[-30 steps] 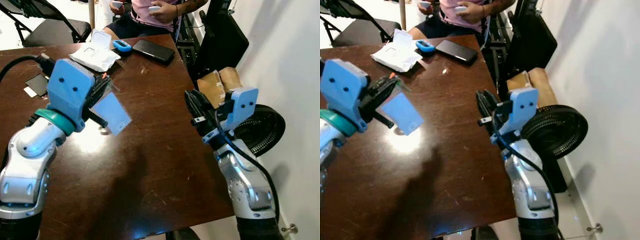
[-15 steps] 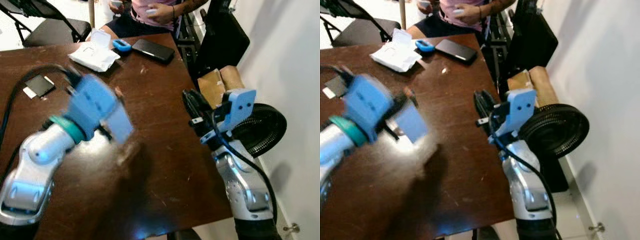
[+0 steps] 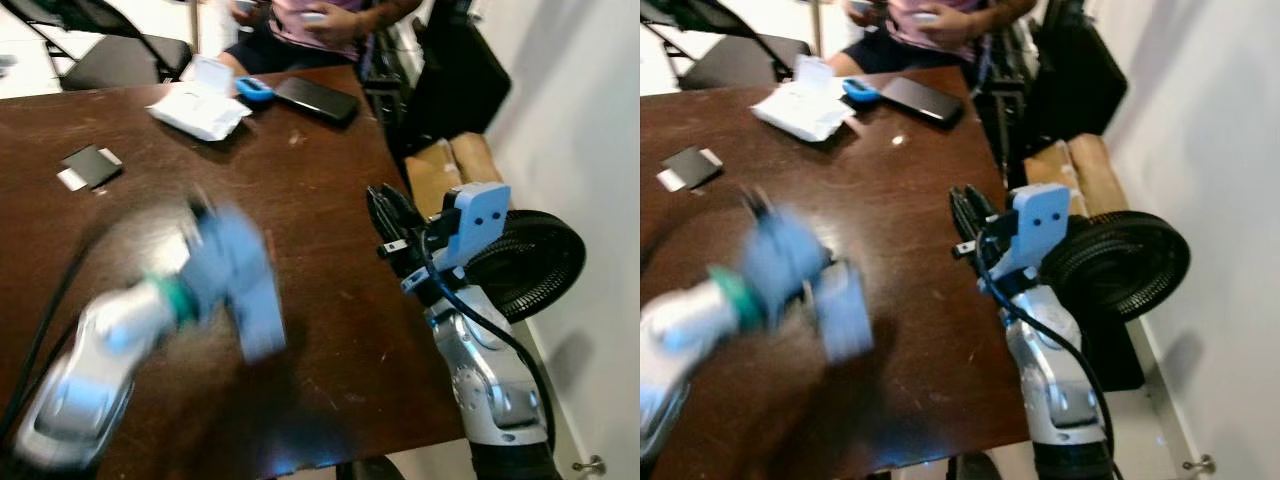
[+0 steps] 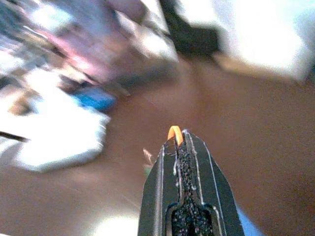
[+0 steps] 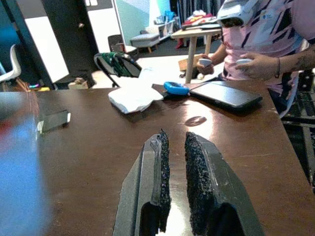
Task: Hang keys on a hook
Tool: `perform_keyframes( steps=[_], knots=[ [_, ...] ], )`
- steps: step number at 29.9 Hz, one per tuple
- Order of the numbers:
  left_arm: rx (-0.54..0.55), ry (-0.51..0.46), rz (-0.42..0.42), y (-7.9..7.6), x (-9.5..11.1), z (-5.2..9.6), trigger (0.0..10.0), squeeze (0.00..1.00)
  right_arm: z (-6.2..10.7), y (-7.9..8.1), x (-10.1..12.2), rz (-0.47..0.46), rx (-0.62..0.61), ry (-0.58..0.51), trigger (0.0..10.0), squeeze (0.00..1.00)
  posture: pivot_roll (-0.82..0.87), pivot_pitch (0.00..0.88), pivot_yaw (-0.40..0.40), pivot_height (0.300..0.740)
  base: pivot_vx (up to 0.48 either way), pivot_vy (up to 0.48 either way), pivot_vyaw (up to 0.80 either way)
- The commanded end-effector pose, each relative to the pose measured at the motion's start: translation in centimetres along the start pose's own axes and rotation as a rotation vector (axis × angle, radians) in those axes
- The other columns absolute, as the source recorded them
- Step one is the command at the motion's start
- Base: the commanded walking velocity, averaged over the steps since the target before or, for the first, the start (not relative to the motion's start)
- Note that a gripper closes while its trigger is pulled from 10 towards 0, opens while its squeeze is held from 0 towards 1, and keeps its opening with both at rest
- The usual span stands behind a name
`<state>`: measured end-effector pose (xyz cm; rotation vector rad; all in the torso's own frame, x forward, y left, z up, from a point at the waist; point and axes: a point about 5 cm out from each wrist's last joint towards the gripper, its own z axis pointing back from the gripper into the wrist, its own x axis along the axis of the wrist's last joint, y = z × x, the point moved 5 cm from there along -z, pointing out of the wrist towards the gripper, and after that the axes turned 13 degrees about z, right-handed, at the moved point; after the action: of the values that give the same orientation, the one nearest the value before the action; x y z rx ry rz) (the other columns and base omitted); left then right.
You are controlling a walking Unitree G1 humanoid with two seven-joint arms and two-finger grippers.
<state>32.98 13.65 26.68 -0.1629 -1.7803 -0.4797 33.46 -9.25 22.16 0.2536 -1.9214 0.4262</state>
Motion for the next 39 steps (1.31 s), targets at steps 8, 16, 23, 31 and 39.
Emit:
perform_keyframes(
  steps=[8,16,23,31,39],
  knots=[
    [-0.126,-0.003,-0.192,-3.7,-1.9,1.2,10.0,0.00,0.4,-0.6,0.8,0.014,-0.065,-0.042,10.0,0.00,0.02,0.130,0.095,0.740,0.000,0.000,0.00],
    [-0.138,-0.025,-0.093,-3.9,-1.3,0.7,10.0,0.00,0.2,-1.2,0.8,0.046,-0.078,-0.046,10.0,0.00,0.03,0.118,0.084,0.740,0.000,0.000,0.00],
    [-0.303,0.267,0.622,-7.9,-4.0,1.5,10.0,0.00,-0.5,-1.4,0.7,0.060,-0.074,-0.056,10.0,0.00,0.04,0.096,0.091,0.740,0.000,0.000,0.00],
    [0.079,0.404,0.636,-4.4,-8.7,1.9,10.0,0.00,-0.2,-1.3,0.3,0.057,-0.078,-0.045,10.0,0.00,0.03,0.093,0.092,0.740,0.000,0.000,0.00],
    [0.467,0.448,0.149,3.0,-10.2,4.5,10.0,0.00,-0.4,-0.1,-0.3,0.044,-0.037,-0.034,10.0,0.00,0.06,0.079,0.076,0.740,0.000,0.000,0.00]
  ],
)
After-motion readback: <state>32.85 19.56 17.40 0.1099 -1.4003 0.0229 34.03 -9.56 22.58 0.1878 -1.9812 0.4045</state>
